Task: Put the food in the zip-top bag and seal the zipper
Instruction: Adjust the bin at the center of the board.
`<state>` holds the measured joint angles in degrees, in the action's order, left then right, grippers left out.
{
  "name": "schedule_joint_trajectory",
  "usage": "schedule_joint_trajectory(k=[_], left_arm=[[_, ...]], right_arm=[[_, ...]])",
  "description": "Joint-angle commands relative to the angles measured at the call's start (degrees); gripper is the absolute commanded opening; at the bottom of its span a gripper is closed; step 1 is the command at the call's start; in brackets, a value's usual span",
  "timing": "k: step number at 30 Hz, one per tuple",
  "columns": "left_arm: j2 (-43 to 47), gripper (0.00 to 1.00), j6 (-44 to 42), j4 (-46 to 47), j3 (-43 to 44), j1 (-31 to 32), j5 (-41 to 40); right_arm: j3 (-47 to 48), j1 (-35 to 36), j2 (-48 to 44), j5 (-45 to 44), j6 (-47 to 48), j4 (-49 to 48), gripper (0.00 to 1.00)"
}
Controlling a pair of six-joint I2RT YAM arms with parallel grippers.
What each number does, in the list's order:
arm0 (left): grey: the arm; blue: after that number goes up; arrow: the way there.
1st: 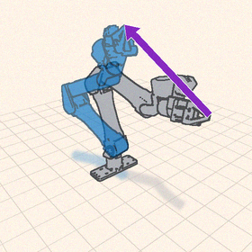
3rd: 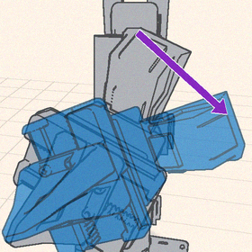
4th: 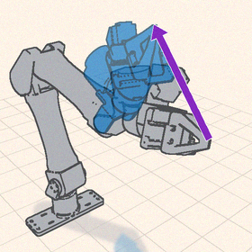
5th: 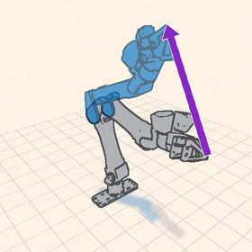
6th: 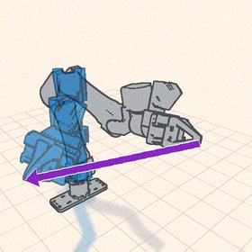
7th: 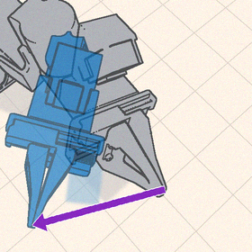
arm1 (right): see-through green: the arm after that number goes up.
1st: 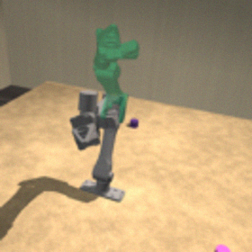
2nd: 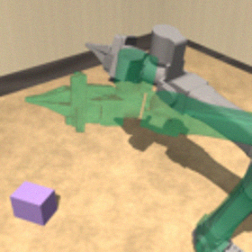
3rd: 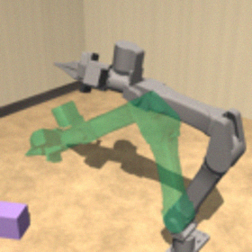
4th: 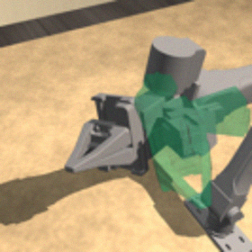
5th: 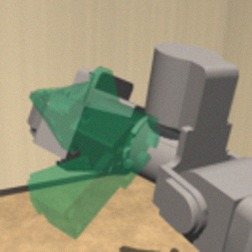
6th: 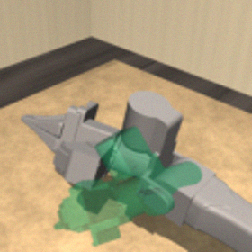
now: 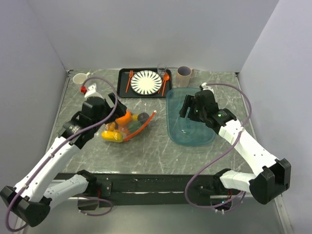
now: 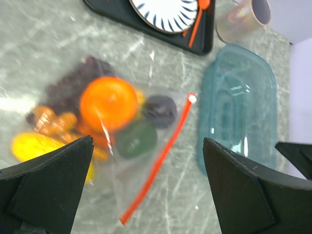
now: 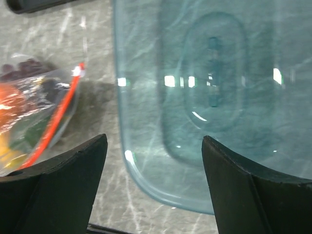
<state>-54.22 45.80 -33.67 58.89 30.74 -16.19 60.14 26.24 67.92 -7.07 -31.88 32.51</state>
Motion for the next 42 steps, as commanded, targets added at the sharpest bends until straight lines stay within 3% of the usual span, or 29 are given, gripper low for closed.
schedule_joint_trajectory(k=[1,6,10,13,17,18,19,23,30,38,39,42], left_arm=[[-1.42,0.99,-7.82,0.37,4.47,-4.45,4.23],[-0.36,0.99,-10.47,-0.25,4.48,-13.32,6.51],[0.95,0.99,-12.48,0.18,3.42,-24.65,12.57],[1.04,0.99,-14.15,2.11,2.28,-29.93,18.28],[-1.59,0.99,-13.81,0.11,3.42,-30.30,19.09],[-2.46,0.99,-13.37,-1.03,3.77,-30.30,17.78],[-2.56,0.99,-12.85,-0.79,3.42,-30.30,17.59],[-0.81,0.99,-11.27,1.59,0.79,-30.30,18.29],[1.04,0.99,-8.89,3.87,-3.34,-30.30,21.02],[4.03,0.99,-6.52,3.70,-5.45,-30.30,16.27],[4.12,0.99,-5.56,2.57,-6.07,-30.30,12.01],[4.03,0.99,-5.29,0.63,-5.72,-30.30,9.25]], right_arm=[[-2.30,-3.99,-3.05,1.18,2.17,-2.89,0.86],[-5.20,-8.04,-6.56,-6.27,3.57,-3.95,0.88],[-8.01,-10.33,-10.61,-12.61,5.60,-5.88,0.93],[-9.51,-11.82,-13.16,-12.36,4.46,-7.11,0.99],[-7.76,-12.97,-12.47,-9.21,2.96,-5.10,1.00],[-7.67,-13.05,-11.85,-6.49,5.22,-5.87,1.00],[-7.84,-13.06,-11.06,1.80,6.55,-7.27,1.00],[-3.64,-12.79,2.08,8.29,8.15,-3.62,1.00],[-1.79,-12.27,12.40,8.82,8.50,-6.76,1.00],[6.91,-4.45,28.29,5.14,9.55,-3.78,1.00],[8.23,-2.70,29.36,4.88,9.55,-3.51,1.00],[8.07,-0.67,30.96,4.52,8.24,-4.12,1.00]])
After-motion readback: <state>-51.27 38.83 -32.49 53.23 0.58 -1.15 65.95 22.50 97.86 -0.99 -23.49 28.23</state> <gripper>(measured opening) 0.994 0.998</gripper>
